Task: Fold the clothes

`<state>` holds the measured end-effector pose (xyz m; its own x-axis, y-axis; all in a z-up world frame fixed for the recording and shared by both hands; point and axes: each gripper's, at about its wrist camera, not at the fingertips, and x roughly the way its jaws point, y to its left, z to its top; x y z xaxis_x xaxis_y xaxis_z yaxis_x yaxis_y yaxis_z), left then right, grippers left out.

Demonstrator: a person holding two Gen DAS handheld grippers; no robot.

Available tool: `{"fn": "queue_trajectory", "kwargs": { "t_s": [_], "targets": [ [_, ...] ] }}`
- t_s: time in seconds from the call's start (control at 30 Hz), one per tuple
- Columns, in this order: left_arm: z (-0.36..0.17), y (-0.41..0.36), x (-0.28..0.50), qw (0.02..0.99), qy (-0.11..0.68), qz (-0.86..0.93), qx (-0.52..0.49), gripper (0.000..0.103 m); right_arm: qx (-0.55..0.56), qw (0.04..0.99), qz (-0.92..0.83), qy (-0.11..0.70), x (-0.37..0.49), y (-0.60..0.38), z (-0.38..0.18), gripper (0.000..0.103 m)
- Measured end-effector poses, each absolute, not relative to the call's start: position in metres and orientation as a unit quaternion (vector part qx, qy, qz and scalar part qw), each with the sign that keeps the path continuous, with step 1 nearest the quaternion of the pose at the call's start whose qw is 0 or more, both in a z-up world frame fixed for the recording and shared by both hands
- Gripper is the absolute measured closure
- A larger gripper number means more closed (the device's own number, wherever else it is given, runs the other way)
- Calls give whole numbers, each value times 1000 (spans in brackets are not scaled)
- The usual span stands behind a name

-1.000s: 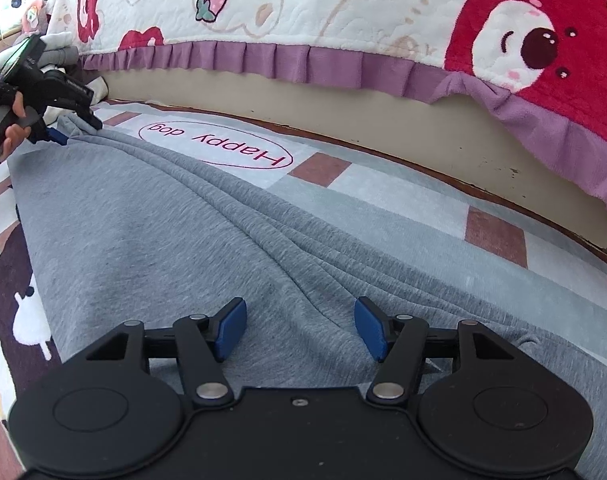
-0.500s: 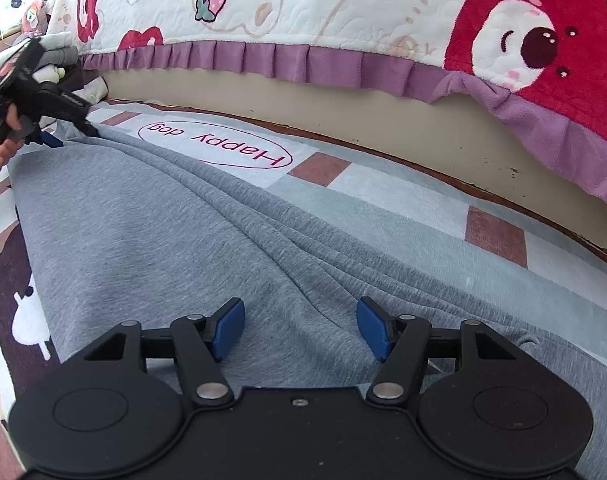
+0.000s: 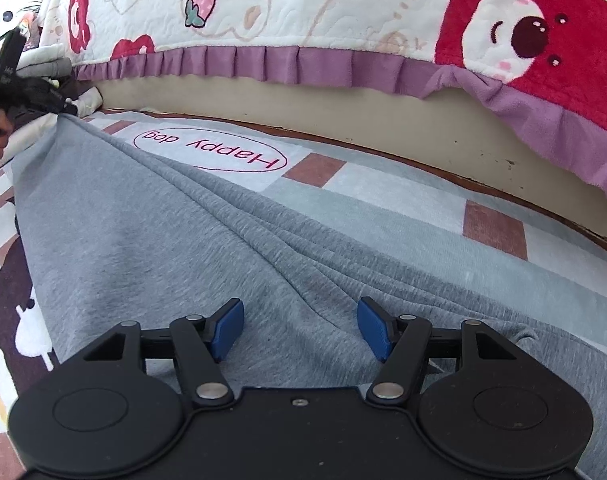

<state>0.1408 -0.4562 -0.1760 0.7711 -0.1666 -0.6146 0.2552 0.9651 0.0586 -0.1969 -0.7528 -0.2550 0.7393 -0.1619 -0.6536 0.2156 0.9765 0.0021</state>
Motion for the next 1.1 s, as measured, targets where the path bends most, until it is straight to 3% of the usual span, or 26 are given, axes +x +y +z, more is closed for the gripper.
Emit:
{"fn": "queue_trajectory", "kwargs": {
  "t_s": [0.1, 0.13, 0.23, 0.3, 0.4, 0.63, 0.7, 0.8, 0.9, 1.0, 1.07, 1.1],
  "targets": [
    [-202, -460, 155, 926, 360, -73, 84, 87, 33, 930, -109, 350, -196, -753, -254, 35],
    [-206, -460, 154, 926, 364, -59, 84, 79, 19, 926, -128, 354, -196, -753, -253, 33],
    [-198, -467, 128, 931, 345, -76, 96, 69, -25, 910, -202, 362, -200, -758, -244, 33],
    [-191, -489, 92, 922, 317, -153, 157, 62, -19, 902, -251, 352, -213, -769, -232, 33],
    [-184, -528, 20, 888, 268, -276, 252, 62, 46, 892, -311, 325, -243, -792, -208, 33],
    [-195, -589, -90, 758, 336, -499, 251, 60, 218, 875, -353, 249, -367, -814, -163, 34],
    [-204, -603, -114, 746, 326, -512, 274, 58, 185, 897, -321, 241, -396, -798, -168, 42],
    [-208, -620, -137, 734, 326, -534, 264, 58, 103, 903, -300, 288, -387, -778, -178, 42],
    [-209, -637, -157, 718, 341, -559, 236, 57, 160, 922, -228, 270, -362, -777, -182, 42],
    [-206, -648, -172, 716, 337, -570, 220, 56, 130, 913, -224, 317, -324, -768, -204, 44],
    [-202, -651, -179, 718, 327, -575, 217, 55, 76, 885, -283, 361, -311, -772, -224, 56],
    [-200, -650, -179, 722, 321, -576, 211, 54, 52, 870, -315, 376, -311, -777, -234, 52]
  ]
}}
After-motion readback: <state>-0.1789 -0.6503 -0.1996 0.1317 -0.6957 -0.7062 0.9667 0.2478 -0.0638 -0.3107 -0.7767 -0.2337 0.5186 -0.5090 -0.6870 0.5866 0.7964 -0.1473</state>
